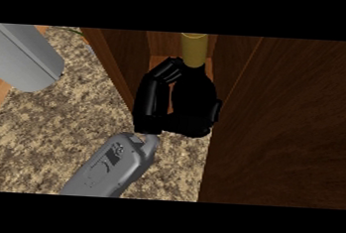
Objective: Pick up the wine, place it into the cabinet and close the cabinet
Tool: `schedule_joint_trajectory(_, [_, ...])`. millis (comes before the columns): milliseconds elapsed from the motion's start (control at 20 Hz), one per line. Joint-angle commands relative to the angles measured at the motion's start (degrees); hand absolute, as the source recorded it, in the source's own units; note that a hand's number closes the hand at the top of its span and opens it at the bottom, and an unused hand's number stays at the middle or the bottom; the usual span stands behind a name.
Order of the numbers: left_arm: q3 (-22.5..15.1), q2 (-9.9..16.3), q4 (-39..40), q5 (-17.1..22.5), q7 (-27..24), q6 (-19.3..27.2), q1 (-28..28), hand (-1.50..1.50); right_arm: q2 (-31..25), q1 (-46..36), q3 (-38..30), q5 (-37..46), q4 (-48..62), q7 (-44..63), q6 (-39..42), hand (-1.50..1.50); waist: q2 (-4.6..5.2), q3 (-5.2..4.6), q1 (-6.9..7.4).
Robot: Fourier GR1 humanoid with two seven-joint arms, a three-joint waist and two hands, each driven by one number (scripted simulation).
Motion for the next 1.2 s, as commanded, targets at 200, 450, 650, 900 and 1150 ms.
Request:
schedule_joint_trajectory(200, [-0.7,0.0,10.8,-1.1,-6.3,-0.2,-1.4,1.50,0.6,-2.2,0.9,-1.0,-4.0,2.8,-1.2,-1.50,0.07,-0.01,-0.02])
schedule_joint_trajectory(450, [1.3,0.0,15.6,-1.8,-13.5,-4.6,2.0,1.50,0.6,4.6,0.1,-2.6,-7.4,0.7,0.4,-1.50,0.02,0.02,-0.15])
schedule_joint_trajectory(650, [1.7,0.0,17.7,-0.9,-15.6,-2.4,0.5,1.50,0.6,0.4,1.0,-1.9,-7.0,5.0,-1.5,-1.50,-0.01,-0.01,0.07])
schedule_joint_trajectory(900, [1.5,0.0,16.4,0.8,-19.6,-3.2,6.0,1.50,0.0,0.9,-2.5,-4.8,-5.8,2.2,-0.1,-1.50,-0.02,-0.01,0.22])
schedule_joint_trajectory(1150, [7.0,0.0,23.6,3.0,-18.4,-4.0,-3.8,1.50,-0.6,2.8,-2.7,-5.7,-6.2,2.0,2.0,-1.50,0.02,0.01,-0.12])
